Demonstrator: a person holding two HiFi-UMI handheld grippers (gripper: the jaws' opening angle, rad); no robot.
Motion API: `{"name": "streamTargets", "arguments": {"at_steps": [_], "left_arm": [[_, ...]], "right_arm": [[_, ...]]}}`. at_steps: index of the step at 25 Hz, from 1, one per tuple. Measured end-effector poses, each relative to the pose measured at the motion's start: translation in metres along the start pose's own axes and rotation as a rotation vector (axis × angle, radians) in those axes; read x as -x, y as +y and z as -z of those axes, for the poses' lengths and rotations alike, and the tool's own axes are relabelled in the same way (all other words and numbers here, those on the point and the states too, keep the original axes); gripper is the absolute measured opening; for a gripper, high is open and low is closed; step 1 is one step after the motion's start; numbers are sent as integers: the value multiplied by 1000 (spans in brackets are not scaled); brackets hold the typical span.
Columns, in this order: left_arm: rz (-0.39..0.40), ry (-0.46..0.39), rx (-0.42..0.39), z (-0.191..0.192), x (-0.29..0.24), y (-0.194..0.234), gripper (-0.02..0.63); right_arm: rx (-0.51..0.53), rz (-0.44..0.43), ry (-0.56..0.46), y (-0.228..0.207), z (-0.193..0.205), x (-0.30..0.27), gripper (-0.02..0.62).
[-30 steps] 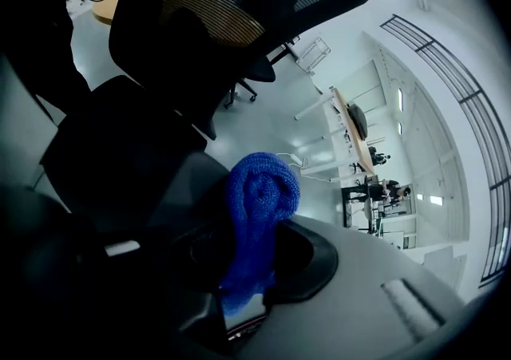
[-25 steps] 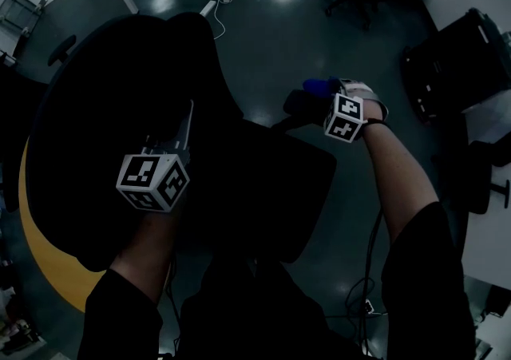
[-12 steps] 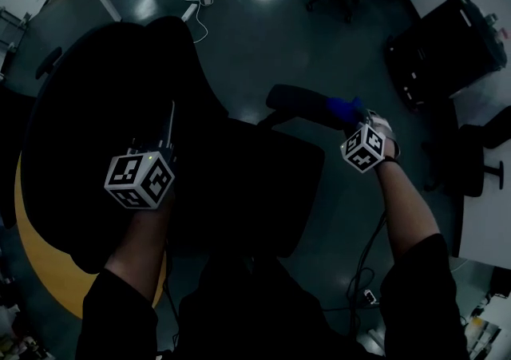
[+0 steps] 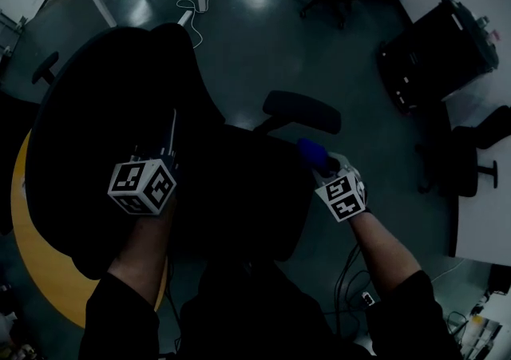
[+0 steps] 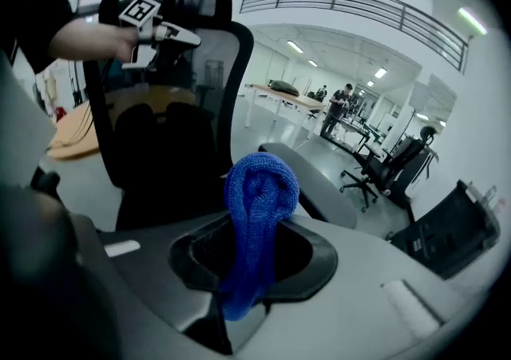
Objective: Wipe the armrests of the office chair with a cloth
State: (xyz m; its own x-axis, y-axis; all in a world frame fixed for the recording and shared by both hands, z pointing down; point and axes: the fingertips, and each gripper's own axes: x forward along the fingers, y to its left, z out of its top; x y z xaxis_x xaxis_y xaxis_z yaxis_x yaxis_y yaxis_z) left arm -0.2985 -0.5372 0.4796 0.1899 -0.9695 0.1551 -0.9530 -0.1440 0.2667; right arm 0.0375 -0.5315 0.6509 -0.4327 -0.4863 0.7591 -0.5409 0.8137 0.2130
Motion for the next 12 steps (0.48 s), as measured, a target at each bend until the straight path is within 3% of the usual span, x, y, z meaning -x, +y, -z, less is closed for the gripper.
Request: {"name": "streamTargets", "arguments": {"at_steps": [3,6,12], "left_arm": [[4,4,-3,0,2,-1,17],[9,12,-6,-1,2,-3,17],[20,23,-8,1,5,-10,17]], "right_arm": [[-203,-48,-92,27,-58,-32,99],[-387,-24,-138,26,-112,-71,100],[-619,76,-109,-9,-144,-118,98]]}}
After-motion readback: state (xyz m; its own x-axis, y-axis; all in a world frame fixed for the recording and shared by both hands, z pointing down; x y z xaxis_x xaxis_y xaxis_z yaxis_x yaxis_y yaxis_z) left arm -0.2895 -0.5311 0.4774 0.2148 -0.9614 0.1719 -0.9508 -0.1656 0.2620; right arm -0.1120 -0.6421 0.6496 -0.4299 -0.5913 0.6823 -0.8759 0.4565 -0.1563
